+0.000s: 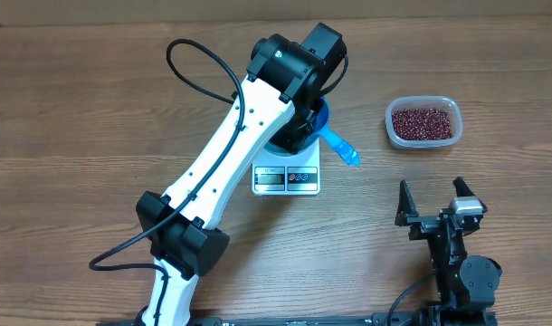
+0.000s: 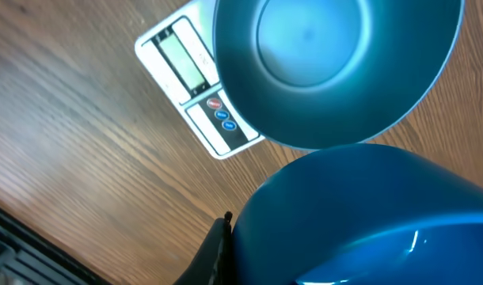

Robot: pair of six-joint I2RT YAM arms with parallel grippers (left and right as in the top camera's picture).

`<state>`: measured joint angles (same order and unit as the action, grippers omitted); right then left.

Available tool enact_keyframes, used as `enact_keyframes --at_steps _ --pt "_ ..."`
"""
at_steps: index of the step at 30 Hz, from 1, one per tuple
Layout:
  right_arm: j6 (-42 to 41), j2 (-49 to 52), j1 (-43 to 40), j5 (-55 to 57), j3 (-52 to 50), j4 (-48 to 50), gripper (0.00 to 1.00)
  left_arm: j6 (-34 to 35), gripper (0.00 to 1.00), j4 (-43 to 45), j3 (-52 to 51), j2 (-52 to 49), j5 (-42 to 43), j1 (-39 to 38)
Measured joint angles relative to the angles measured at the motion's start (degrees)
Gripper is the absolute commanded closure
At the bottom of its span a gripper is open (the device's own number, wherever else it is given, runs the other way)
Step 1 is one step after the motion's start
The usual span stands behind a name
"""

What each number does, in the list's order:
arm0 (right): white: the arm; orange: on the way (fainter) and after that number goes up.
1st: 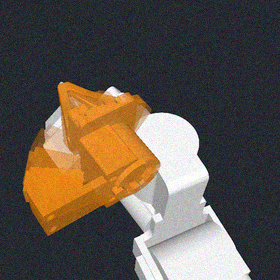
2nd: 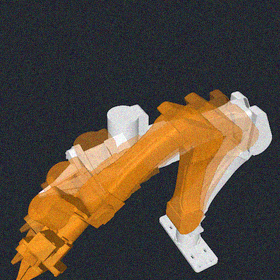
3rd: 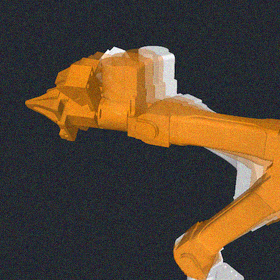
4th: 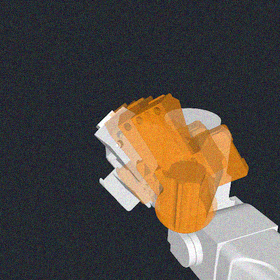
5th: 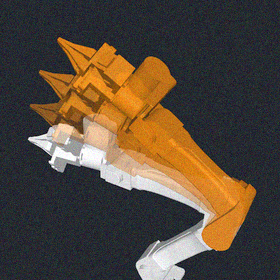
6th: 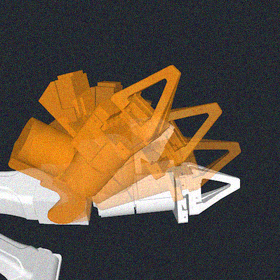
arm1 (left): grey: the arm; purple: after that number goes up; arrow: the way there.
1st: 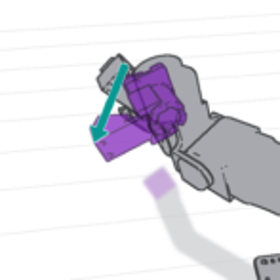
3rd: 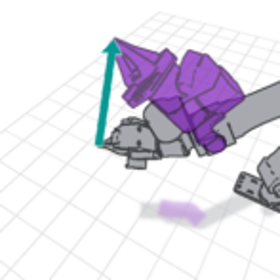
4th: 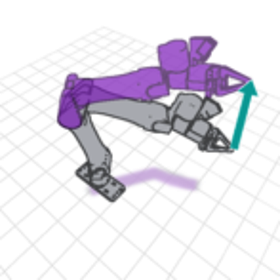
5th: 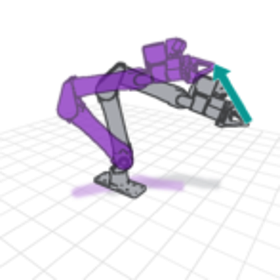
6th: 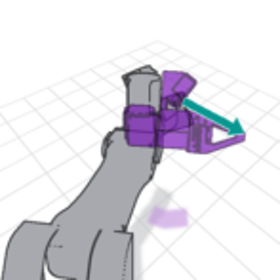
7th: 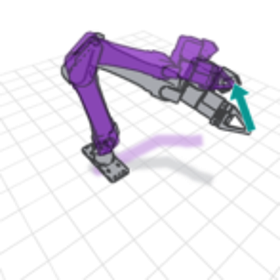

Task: Scoop item into bowl and weigh 150g on scale
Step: 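Carry the blue scoop with the left gripper over the teal bowl, then move the right gripper to the blue scoop handle and grasp it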

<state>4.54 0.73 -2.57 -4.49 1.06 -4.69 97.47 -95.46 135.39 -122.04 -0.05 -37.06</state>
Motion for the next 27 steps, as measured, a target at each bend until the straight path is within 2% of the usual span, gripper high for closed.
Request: enact_keyframes --at_steps 4,8,15,21,27 --pt "-2.3 0.0 0.0 0.0 0.0 1.7 0.00 1.9 0.96 0.0 0.0 0.0 1.0 0.0" --pt "-11.0 -0.1 0.0 -1.1 0.0 6.6 0.00 3.1 0.96 -0.1 0.0 0.0 1.4 0.0" --pt "-23.0 0.4 0.0 -6.1 3.1 0.7 0.00 3.6 0.96 -0.1 0.0 0.0 1.5 0.0" --pt "-28.0 6.8 0.0 -10.0 13.9 -5.7 0.00 3.6 0.96 -0.2 0.0 0.0 1.6 0.0" --pt "-32.9 21.3 0.0 -15.1 28.5 -14.5 0.00 4.2 0.95 -0.2 0.0 0.0 1.6 0.0"
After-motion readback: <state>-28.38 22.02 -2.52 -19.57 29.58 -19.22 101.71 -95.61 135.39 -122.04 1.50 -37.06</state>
